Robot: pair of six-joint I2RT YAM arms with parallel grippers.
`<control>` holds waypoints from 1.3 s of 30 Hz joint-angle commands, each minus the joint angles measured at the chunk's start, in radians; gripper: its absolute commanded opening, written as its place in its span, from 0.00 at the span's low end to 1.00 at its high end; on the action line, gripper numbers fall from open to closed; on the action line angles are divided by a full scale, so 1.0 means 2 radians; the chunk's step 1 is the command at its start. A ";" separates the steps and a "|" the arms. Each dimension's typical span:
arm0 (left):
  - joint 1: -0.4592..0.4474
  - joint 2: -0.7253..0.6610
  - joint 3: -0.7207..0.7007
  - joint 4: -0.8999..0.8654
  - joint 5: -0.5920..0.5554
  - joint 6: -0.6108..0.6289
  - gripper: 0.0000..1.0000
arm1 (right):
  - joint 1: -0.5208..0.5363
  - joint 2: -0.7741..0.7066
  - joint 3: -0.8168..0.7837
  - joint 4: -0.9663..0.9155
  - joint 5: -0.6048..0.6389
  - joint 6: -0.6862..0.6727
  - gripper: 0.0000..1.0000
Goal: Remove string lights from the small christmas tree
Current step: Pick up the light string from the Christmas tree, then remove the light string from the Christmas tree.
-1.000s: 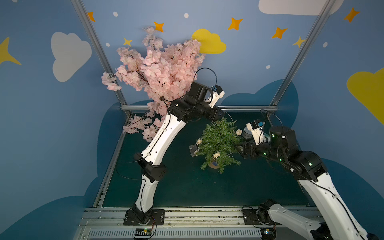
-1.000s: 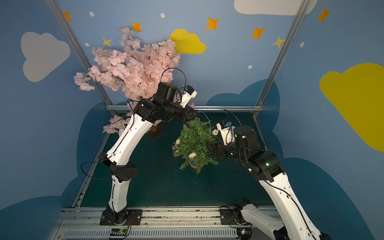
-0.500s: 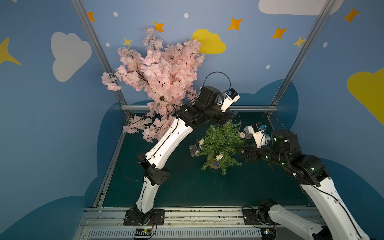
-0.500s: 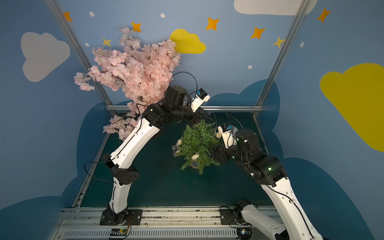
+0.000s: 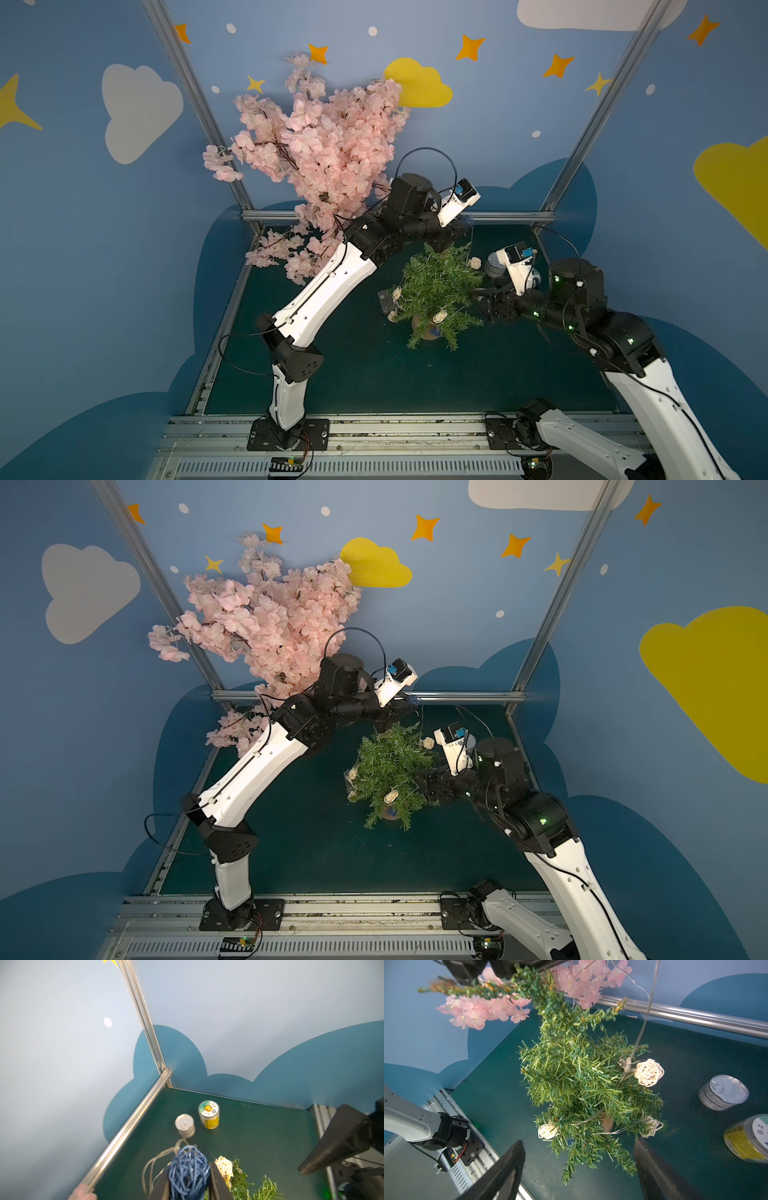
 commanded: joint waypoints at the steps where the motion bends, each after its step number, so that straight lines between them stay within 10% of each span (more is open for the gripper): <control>1: -0.002 -0.020 0.000 0.029 -0.018 0.032 0.30 | -0.003 -0.004 0.003 0.028 -0.003 -0.004 0.83; 27: -0.025 -0.071 -0.052 0.042 0.025 0.016 0.31 | -0.113 0.097 0.066 0.189 -0.101 0.011 0.80; 39: -0.025 -0.089 -0.078 0.059 0.054 -0.004 0.32 | -0.124 0.098 0.027 0.285 -0.182 0.038 0.47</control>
